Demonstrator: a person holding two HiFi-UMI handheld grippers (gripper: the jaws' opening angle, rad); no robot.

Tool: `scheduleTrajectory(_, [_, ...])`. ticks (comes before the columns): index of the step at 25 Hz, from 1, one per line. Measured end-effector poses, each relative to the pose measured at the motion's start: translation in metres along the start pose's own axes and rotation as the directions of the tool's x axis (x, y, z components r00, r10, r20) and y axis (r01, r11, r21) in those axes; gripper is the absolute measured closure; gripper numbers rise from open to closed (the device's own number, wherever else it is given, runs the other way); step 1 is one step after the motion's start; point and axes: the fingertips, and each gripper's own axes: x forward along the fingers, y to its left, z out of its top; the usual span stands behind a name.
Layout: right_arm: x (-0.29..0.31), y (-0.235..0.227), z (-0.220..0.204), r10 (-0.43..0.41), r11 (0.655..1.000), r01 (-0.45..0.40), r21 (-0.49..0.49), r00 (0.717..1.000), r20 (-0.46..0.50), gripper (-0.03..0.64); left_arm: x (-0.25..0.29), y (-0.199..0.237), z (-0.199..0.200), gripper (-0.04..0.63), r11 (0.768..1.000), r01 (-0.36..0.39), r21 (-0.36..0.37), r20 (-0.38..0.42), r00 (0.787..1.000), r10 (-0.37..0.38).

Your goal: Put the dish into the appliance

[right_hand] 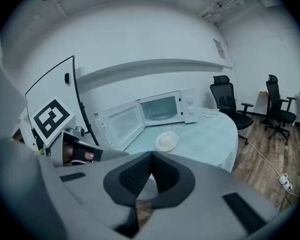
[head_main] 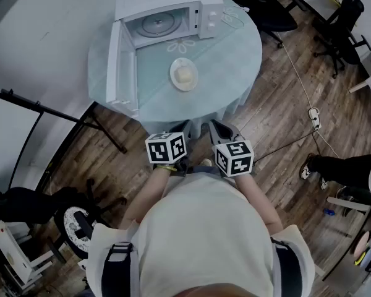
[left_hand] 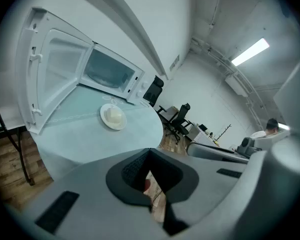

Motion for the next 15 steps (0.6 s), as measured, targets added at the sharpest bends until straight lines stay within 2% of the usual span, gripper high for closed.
scheduleTrajectory(11, [0.003, -0.011, 0.001, 0.052, 0.998, -0.053, -0.025, 0.998, -0.02, 0.611, 0.018, -0.004, -0.003, 0.586, 0.999, -0.027, -0.032, -0.004, 1.0, 0.027])
scheduleTrajectory(15, [0.004, -0.018, 0.001, 0.097, 0.995, -0.097, 0.022, 0.995, -0.007, 0.611, 0.025, -0.002, -0.002, 0.586, 0.997, -0.041, -0.066, 0.008, 0.999, 0.042])
